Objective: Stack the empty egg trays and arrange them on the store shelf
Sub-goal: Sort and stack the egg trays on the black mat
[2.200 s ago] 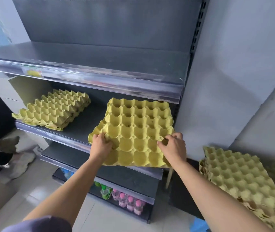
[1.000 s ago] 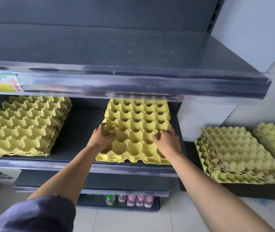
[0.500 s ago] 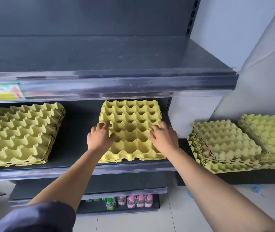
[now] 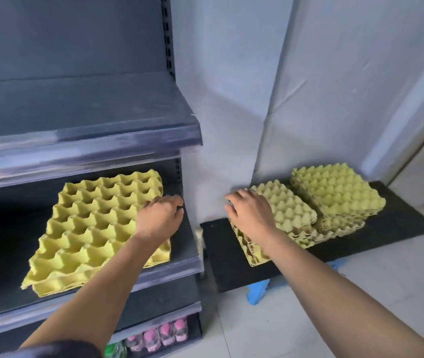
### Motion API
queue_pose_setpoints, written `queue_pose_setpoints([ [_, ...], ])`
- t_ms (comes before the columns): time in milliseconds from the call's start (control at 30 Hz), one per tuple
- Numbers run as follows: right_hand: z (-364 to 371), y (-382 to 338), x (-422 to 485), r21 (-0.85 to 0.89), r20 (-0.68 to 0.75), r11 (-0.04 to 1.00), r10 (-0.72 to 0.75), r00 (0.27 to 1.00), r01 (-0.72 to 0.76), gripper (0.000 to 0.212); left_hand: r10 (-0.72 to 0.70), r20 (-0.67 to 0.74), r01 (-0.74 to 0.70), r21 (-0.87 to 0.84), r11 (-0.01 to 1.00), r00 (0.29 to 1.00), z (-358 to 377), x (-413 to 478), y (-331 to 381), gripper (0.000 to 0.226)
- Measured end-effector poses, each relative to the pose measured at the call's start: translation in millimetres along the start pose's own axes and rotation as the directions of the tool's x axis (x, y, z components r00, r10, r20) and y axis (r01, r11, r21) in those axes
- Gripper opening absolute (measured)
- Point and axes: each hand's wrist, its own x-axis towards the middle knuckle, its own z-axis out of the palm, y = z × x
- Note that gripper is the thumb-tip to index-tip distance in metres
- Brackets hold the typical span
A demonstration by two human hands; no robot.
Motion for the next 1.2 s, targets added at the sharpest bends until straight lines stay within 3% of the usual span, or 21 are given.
queue_pose_setpoints([
  [300,-16,206,-51,-0.033,-0.009,0.998,0.058,0.998,-0.058,0.017,0.114,0.032,-0.113,-0.039,0.993,0.993,67,45,173,0.030],
  [500,-3,287,-52,-0.037,0.031,0.996,0.083,0.996,-0.082,0.017,0.140,0.041,-0.136,-0.086,0.987,0.989,96,77,247,0.028],
  [800,40,360,-5,-0.016,0.095,0.996,0.093,0.991,-0.092,0.022,0.189,-0.030,-0.191,-0.100,0.977,0.982,144,150,277,0.015],
  [900,53,374,14,0.002,0.151,0.996,0.091,0.984,-0.092,0.028,0.158,0.054,-0.152,-0.098,0.984,0.986,161,177,280,0.029],
  [1067,84,389,46,0.062,0.250,0.996,0.051,0.967,-0.068,0.031,0.116,0.149,-0.103,-0.096,0.990,0.982,189,212,282,0.027],
  [1200,106,394,64,0.107,0.318,0.994,-0.015,0.948,-0.020,0.032,0.040,0.148,-0.025,-0.107,0.994,0.988,206,211,275,0.023],
])
